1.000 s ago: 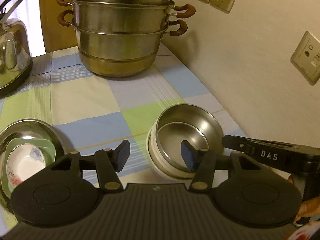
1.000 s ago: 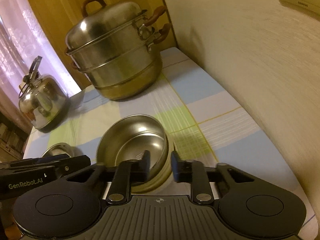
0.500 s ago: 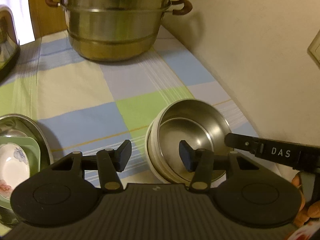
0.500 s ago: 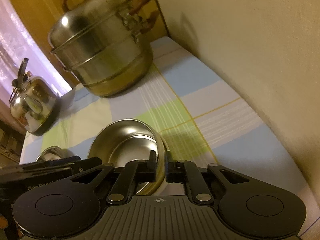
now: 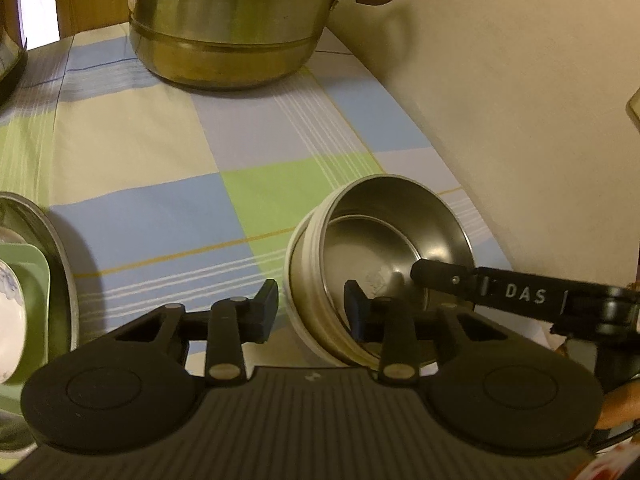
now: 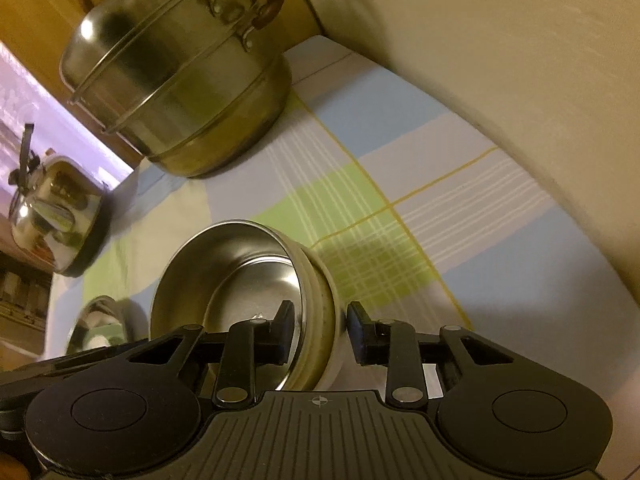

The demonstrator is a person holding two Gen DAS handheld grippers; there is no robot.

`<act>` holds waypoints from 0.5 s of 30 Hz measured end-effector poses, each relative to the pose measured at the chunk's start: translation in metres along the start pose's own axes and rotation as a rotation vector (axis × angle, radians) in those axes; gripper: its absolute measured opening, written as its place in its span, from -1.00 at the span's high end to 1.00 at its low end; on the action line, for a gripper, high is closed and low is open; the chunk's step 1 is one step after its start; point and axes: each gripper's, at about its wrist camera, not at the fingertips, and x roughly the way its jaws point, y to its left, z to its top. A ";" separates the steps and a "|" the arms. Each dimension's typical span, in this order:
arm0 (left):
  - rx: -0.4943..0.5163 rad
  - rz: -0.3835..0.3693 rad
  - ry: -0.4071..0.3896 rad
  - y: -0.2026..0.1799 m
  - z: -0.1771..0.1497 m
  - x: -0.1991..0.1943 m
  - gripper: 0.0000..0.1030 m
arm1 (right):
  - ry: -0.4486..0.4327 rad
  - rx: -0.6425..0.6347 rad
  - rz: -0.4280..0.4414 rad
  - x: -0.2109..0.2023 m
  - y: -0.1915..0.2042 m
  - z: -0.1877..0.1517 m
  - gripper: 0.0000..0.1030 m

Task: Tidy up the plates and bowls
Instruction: 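Lift the whole bowl stack with the left gripper toward the steel plate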

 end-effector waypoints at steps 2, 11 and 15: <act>-0.005 0.005 -0.001 0.002 -0.002 -0.002 0.41 | 0.004 -0.016 -0.003 0.001 0.003 0.000 0.49; -0.064 0.070 -0.018 0.033 -0.019 -0.028 0.45 | 0.064 -0.098 0.055 0.011 0.035 -0.007 0.50; -0.102 0.099 -0.023 0.053 -0.031 -0.043 0.47 | 0.105 -0.127 0.094 0.020 0.054 -0.016 0.50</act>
